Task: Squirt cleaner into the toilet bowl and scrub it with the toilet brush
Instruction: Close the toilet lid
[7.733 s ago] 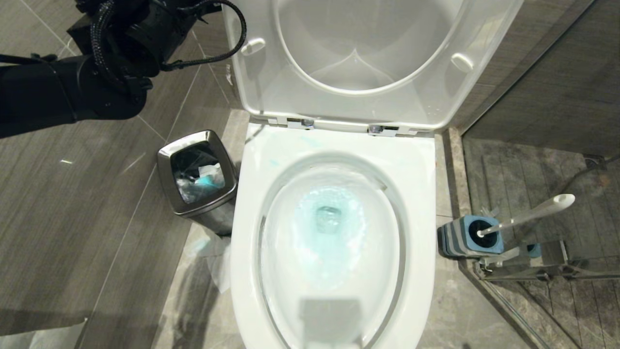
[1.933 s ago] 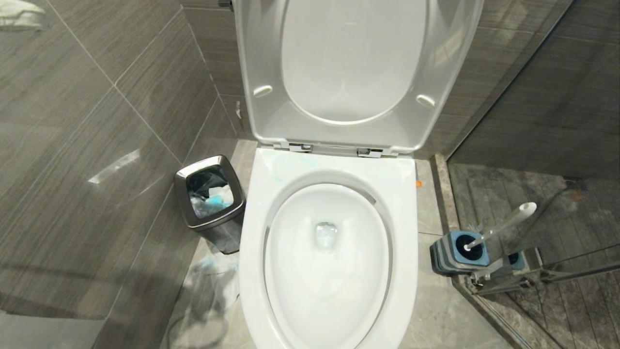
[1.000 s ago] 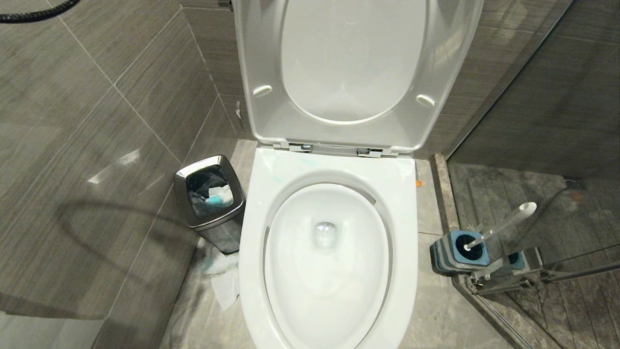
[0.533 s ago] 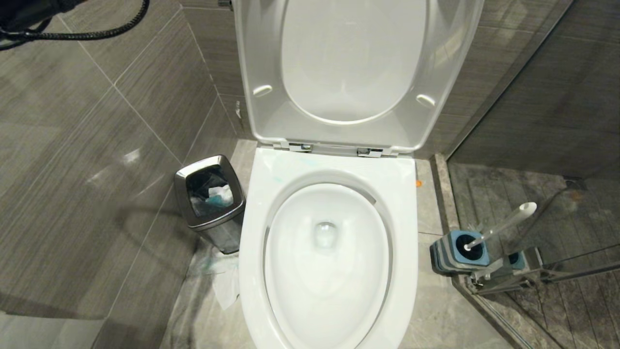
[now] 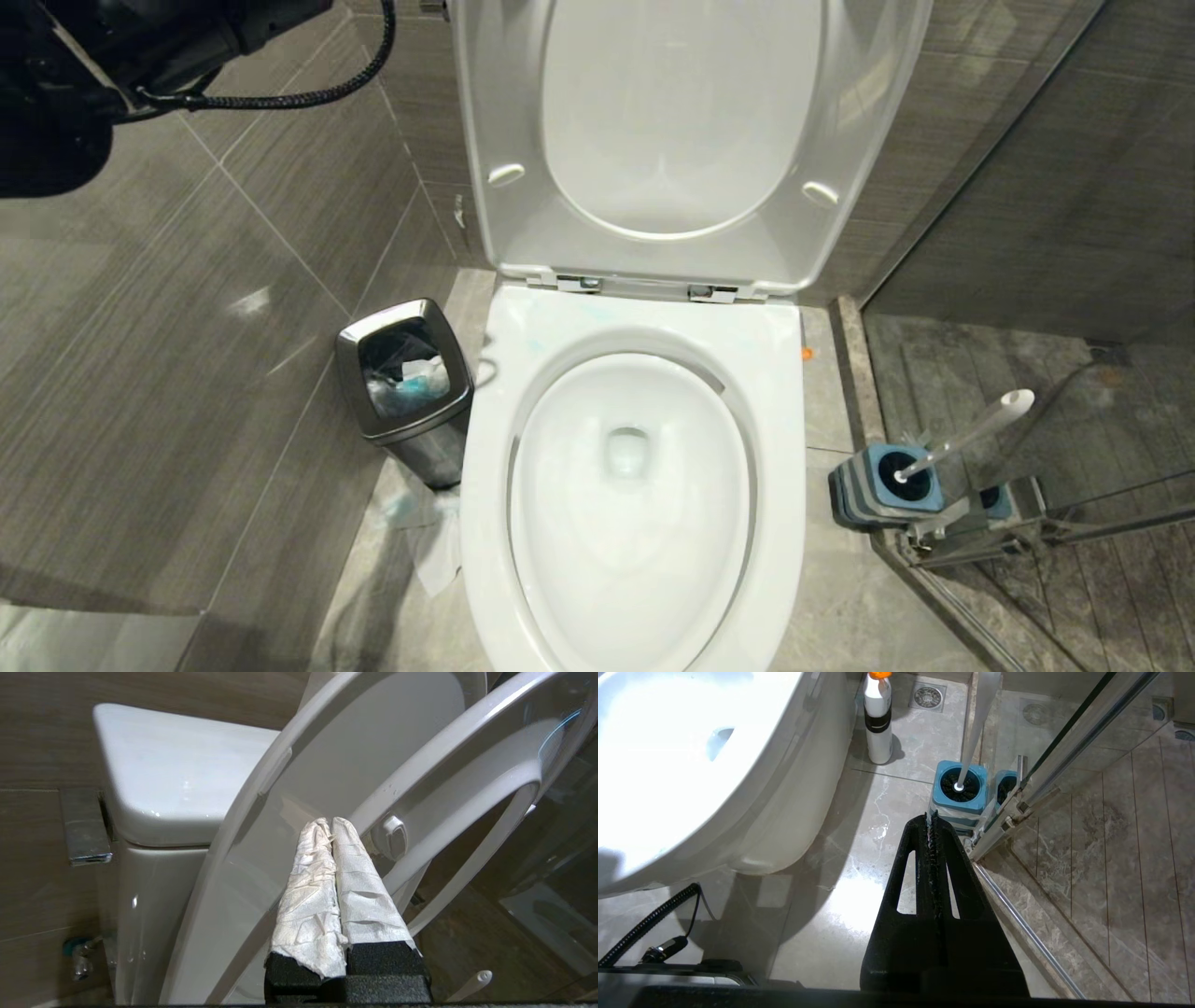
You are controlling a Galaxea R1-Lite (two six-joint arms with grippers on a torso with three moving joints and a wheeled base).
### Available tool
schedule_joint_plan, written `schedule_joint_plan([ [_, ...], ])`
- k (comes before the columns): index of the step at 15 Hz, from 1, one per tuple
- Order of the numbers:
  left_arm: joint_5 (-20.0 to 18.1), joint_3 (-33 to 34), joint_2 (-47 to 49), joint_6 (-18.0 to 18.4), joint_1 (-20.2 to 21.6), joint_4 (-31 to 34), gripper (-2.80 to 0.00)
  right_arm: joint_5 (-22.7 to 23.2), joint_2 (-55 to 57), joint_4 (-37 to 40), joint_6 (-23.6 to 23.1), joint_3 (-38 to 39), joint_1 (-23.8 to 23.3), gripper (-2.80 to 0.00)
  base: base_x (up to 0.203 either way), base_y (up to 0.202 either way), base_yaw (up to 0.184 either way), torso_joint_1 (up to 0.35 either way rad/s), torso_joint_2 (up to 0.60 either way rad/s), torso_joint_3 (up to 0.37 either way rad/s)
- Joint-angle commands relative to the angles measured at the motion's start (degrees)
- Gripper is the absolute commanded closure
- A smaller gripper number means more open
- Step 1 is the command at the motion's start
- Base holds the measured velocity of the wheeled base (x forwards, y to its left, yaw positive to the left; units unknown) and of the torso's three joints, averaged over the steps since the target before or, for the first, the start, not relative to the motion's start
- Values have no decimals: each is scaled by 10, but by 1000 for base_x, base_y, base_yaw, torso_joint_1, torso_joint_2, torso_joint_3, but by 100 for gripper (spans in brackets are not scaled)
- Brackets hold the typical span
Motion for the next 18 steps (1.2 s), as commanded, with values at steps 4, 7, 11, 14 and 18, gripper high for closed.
schedule_joint_plan([
  [4, -1, -6, 22, 5, -18, -13, 0, 0, 0, 0, 0, 1, 0, 0, 0, 0, 0, 0, 0, 0],
  [7, 25, -43, 33, 3, -17, -14, 0, 0, 0, 0, 0, 0, 0, 0, 0, 0, 0, 0, 0, 0],
  [11, 64, -63, 39, 3, -13, -14, 0, 0, 0, 0, 0, 1, 0, 0, 0, 0, 0, 0, 0, 0],
  [14, 71, -63, 41, 3, -10, -11, 0, 0, 0, 0, 0, 0, 0, 0, 0, 0, 0, 0, 0, 0],
  [18, 69, -61, 55, 6, -25, -10, 0, 0, 0, 0, 0, 1, 0, 0, 0, 0, 0, 0, 0, 0],
])
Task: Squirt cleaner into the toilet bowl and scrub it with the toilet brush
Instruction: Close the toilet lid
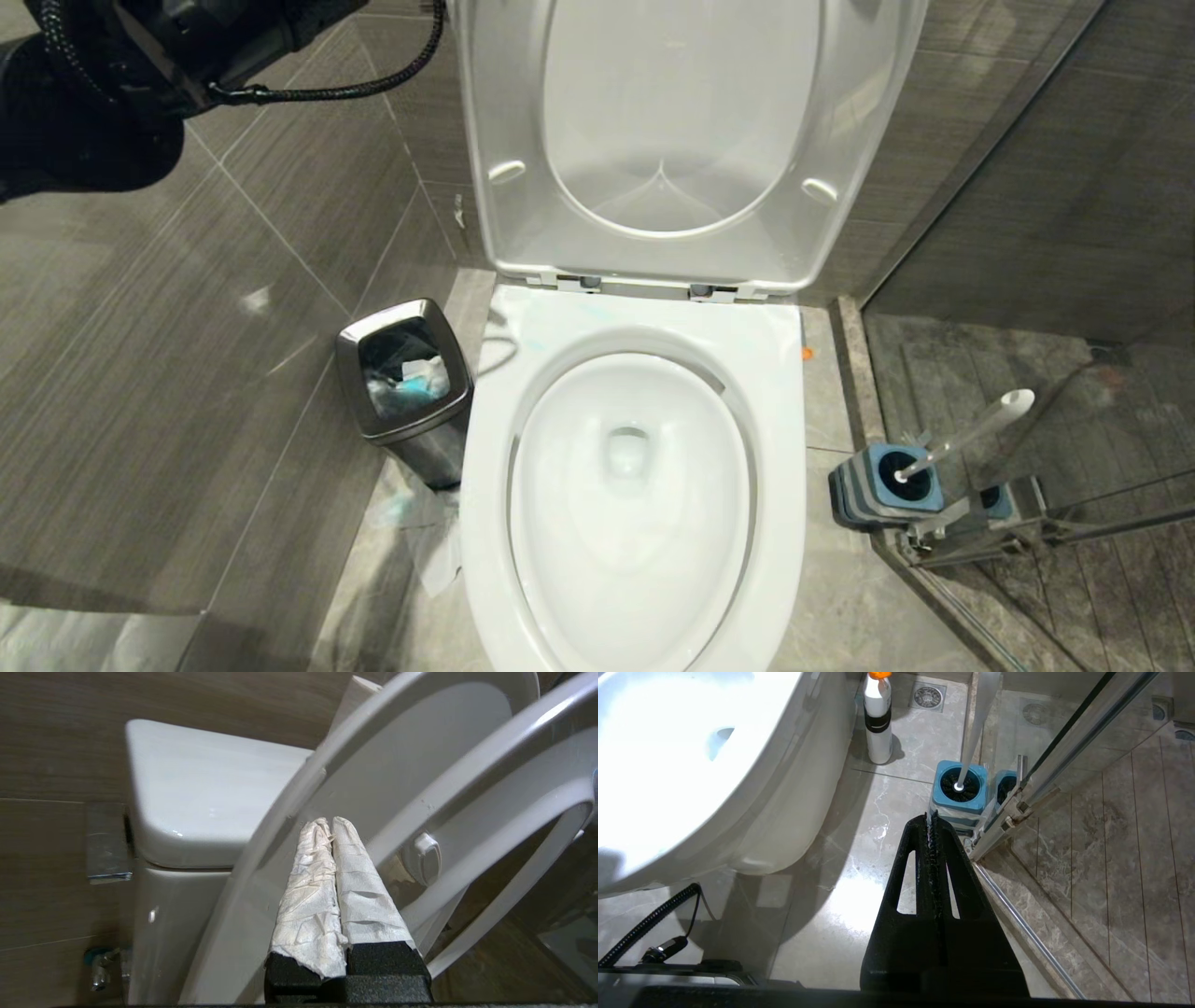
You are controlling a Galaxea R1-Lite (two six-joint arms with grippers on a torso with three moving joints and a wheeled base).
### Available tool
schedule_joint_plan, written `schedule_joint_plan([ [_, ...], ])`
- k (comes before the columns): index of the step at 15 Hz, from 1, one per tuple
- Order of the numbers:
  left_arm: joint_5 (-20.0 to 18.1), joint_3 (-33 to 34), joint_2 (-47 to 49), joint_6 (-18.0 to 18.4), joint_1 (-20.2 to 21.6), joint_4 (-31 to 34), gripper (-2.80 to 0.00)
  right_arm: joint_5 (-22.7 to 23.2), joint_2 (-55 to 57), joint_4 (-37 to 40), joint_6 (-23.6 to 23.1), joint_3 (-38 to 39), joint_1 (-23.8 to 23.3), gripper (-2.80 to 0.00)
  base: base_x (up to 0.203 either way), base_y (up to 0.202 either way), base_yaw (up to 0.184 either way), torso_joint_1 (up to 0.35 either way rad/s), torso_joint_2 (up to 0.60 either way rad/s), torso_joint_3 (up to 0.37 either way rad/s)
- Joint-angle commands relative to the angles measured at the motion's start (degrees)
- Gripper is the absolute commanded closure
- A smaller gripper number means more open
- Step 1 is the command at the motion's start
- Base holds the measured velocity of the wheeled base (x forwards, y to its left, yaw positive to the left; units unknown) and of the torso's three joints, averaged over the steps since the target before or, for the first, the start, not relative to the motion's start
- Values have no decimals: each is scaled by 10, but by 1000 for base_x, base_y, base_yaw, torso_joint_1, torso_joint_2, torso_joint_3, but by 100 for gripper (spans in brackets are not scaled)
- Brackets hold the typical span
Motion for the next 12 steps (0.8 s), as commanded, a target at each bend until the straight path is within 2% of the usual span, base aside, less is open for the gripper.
schedule_joint_plan([
  [1, -2, 1, 11, 1, -8, -2, 0, 0, 0, 0, 0, 1, 0, 0, 0, 0, 0, 0, 0, 0],
  [4, -2, 4, 17, 13, -18, -1, 0, 0, 0, 0, 0, 0, 0, 0, 0, 0, 0, 0, 0, 0],
  [9, -10, 5, 8, 10, -18, -1, 0, 0, 0, 0, 0, 0, 0, 0, 0, 0, 0, 0, 0, 0],
  [12, -72, 45, -18, 10, -1, 16, 0, 0, 0, 0, 0, 1, 0, 0, 0, 0, 0, 0, 0, 0],
])
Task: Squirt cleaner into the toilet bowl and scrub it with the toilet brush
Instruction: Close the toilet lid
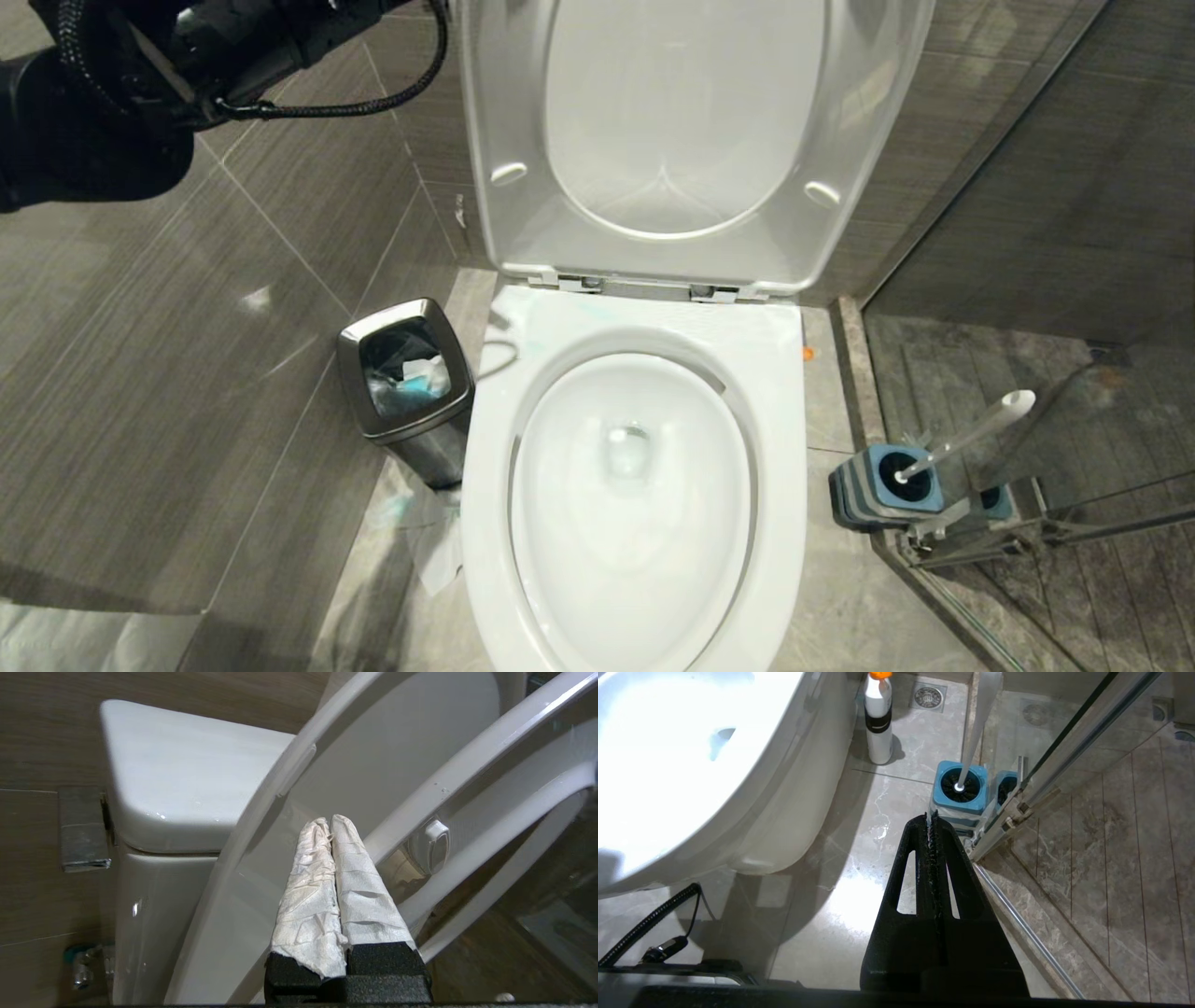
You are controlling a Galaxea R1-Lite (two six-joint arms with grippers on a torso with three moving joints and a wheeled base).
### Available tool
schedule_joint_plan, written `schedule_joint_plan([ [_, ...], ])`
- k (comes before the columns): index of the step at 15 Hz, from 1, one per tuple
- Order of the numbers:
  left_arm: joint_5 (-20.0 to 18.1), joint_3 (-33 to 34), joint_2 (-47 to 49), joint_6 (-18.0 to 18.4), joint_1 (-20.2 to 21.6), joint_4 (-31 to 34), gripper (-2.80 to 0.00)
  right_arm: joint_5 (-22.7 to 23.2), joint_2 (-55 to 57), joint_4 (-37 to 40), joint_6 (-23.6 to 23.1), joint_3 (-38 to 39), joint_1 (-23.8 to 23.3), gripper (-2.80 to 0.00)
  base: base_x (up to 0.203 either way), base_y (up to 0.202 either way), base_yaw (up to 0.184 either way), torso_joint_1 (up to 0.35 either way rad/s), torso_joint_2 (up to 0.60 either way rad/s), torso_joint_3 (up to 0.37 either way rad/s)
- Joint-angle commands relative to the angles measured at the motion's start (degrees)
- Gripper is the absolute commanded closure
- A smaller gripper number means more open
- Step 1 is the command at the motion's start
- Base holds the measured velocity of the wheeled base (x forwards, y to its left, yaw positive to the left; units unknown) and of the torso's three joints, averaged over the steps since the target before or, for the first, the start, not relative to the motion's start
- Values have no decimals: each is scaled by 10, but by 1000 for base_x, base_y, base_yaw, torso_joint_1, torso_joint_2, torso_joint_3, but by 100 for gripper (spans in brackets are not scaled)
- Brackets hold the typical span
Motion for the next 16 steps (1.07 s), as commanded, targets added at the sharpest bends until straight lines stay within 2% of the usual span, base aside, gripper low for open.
schedule_joint_plan([
  [1, -42, 43, -30, 1, 17, 24, 0, 0, 0, 0, 0, 1, 0, 0, 0, 0, 0, 0, 0, 0],
  [5, -78, 84, -75, 2, 43, 98, 0, 0, 0, 0, 0, 1, 0, 0, 0, 0, 0, 0, 0, 0],
  [8, -80, 101, -106, 4, 62, 140, 0, 0, 0, 0, 0, 0, 0, 0, 0, 0, 0, 0, 0, 0],
  [13, -79, 128, -150, 0, 108, 146, 0, 0, 0, 0, 0, 0, 0, 0, 0, 0, 0, 0, 0, 0],
  [16, -77, 147, -163, -5, 122, 144, 0, 0, 0, 0, 0, 0, 0, 0, 0, 0, 0, 0, 0, 0],
])
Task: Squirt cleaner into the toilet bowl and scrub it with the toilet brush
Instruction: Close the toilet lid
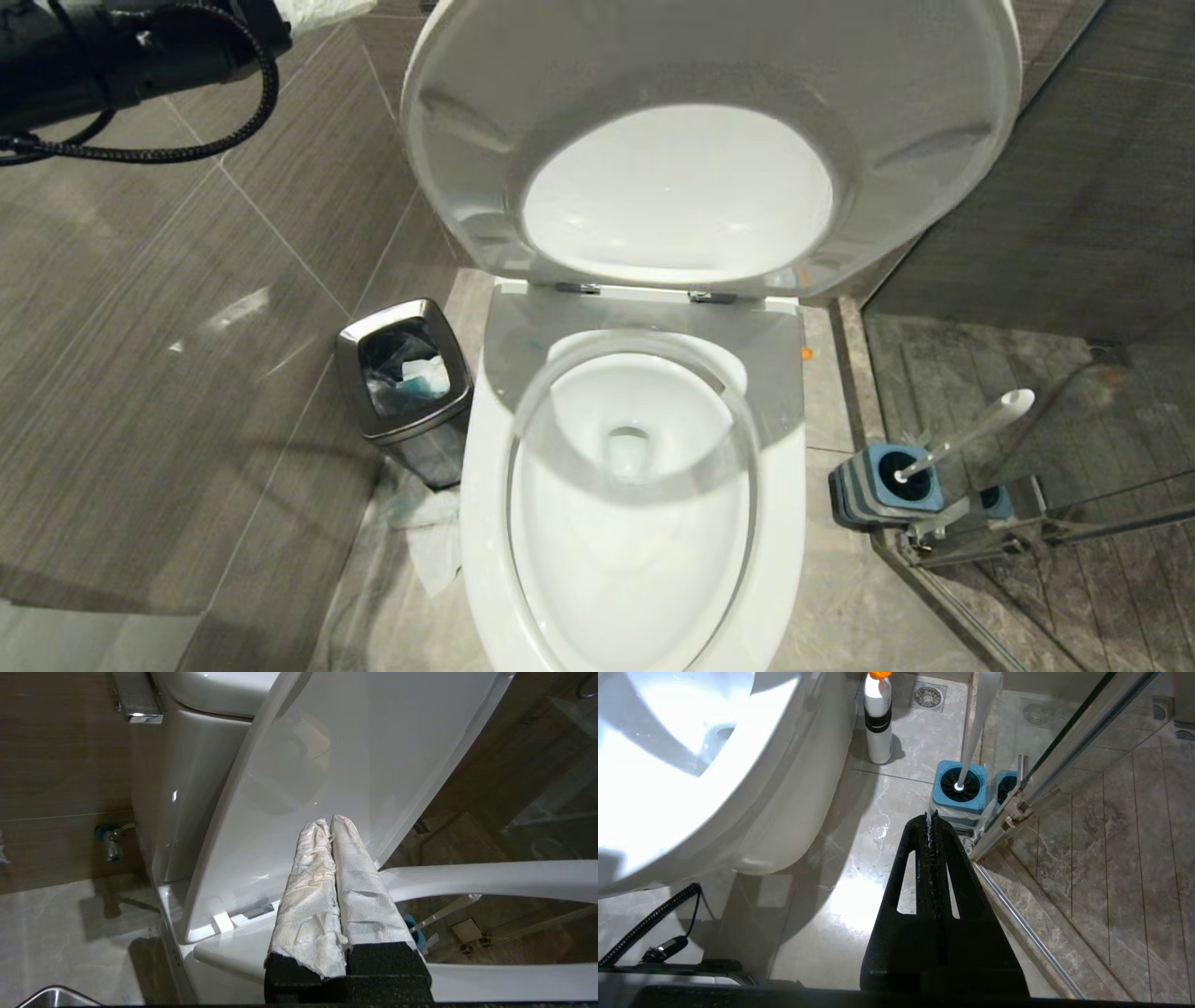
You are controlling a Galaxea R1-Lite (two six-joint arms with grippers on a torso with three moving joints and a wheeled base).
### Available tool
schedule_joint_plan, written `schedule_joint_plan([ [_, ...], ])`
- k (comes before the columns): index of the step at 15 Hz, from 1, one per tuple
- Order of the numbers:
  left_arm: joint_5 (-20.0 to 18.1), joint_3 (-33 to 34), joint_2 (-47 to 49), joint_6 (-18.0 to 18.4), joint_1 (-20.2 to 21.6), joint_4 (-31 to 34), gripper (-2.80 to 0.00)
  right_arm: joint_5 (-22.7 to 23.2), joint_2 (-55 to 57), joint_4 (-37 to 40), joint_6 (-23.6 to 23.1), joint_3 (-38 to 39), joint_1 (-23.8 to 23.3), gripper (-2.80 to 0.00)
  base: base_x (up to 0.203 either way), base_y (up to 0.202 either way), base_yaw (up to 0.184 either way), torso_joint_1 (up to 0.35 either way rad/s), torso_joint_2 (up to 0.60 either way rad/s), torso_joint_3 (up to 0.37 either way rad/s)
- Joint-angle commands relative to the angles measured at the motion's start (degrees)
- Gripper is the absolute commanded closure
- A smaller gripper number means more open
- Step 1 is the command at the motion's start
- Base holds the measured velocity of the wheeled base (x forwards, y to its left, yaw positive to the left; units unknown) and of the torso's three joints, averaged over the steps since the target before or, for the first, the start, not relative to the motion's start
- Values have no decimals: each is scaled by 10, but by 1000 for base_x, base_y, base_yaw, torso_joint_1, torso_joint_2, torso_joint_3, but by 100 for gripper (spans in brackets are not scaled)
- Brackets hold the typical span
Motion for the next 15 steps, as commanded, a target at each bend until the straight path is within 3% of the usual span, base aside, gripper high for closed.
schedule_joint_plan([
  [1, 3, 5, -14, -2, 12, -5, 0, 0, 0, 0, 0, 0, 0, 0, 0, 0, 0, 0, 0, 0],
  [4, 11, -25, -2, -2, 19, -21, 0, 0, 0, 0, 0, 1, 0, 0, 0, 0, 0, 0, 0, 0],
  [9, 39, -174, 86, -1, 17, -25, 0, 0, 0, 0, 0, 0, 0, 0, 0, 0, 0, 0, 0, 0],
  [15, 44, -177, 131, -3, 13, -64, 0, 0, 0, 0, 0, 0, 0, 0, 0, 0, 0, 0, 0, 0],
])
